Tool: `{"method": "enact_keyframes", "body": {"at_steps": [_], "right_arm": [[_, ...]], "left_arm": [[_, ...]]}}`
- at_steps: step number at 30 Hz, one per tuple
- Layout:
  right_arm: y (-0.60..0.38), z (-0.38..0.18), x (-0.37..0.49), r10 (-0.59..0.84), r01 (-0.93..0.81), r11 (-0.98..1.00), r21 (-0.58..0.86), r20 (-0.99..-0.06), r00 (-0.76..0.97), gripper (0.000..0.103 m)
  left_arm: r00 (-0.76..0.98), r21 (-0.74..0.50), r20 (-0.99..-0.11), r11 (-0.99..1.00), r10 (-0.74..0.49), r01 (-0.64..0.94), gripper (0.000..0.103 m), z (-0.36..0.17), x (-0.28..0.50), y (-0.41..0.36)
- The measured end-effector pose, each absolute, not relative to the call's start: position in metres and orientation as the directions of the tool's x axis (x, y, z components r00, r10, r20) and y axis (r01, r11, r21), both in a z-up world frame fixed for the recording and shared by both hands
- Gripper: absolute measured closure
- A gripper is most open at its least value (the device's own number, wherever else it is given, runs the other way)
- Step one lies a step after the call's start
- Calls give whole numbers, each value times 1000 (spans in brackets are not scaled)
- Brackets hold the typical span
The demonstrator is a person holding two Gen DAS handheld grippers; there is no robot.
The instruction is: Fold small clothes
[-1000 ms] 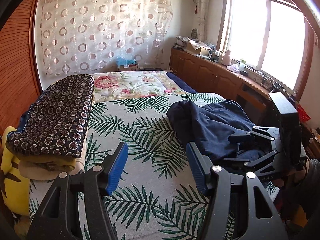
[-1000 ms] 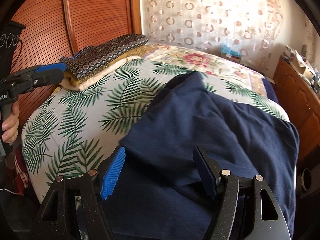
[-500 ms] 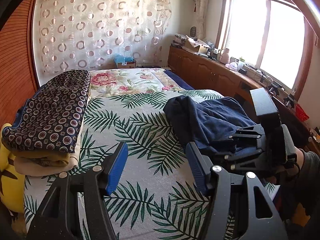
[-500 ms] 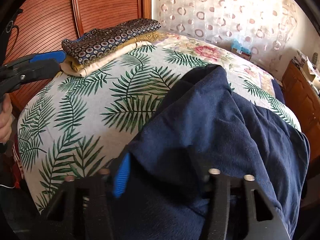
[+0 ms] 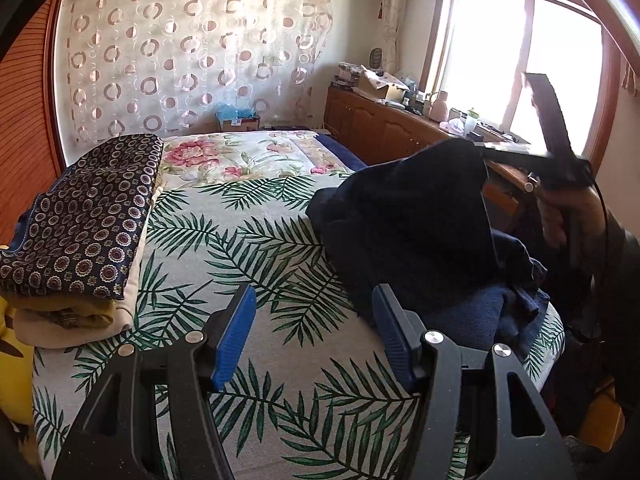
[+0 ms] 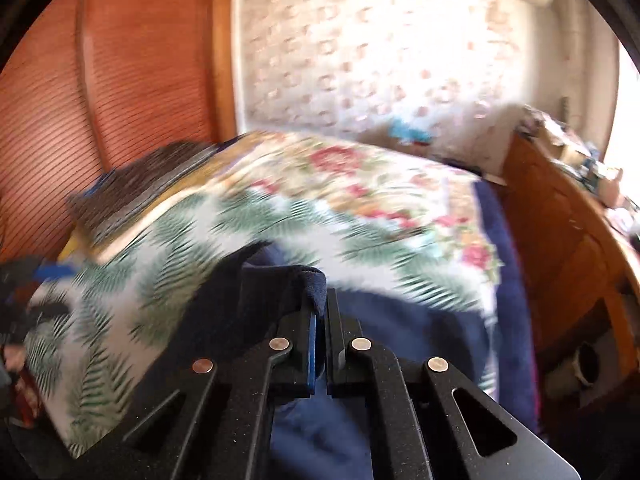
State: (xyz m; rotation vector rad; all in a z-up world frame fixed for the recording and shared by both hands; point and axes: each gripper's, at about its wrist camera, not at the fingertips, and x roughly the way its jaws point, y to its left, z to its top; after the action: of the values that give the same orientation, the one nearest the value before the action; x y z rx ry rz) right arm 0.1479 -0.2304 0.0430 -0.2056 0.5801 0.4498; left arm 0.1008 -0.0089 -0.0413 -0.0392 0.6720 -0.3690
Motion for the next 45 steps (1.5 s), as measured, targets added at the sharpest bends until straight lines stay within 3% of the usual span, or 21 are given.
{"method": "enact_keyframes", "body": {"at_steps": [9,13,15,22,35,39,45], "right_arm": [[-267,20,230,98,-200,976,-81,-662,744,100],[-254,15,223,71,-216,967,-134,-674,736,80],[-250,21,209,71,-220,964,-148,-656,751,61],[-275,19,125,180,-299,950,-90,-625,760,61],[-299,-15,43,257,-359,933,-21,-660,706,61],[-300,-17,31,263,-370,929,-22,-665,699,61],[-301,-25,26,266,-372,928,-11,-679,684,61]], "left_arm": [[696,-148,-615,921,-371,360,41,-47,98,-27],[686,-136,-625,917,-373,374,41,-50,97,-35],[681,-140,-628,915,-377,378,41,-51,97,-38],[671,-143,-627,905,-396,400,41,-54,94,-54],[653,-137,-639,895,-407,425,41,-56,93,-71],[652,-131,-638,893,-409,432,24,-58,93,-76],[652,-119,-641,892,-404,436,13,-59,93,-84]]}}
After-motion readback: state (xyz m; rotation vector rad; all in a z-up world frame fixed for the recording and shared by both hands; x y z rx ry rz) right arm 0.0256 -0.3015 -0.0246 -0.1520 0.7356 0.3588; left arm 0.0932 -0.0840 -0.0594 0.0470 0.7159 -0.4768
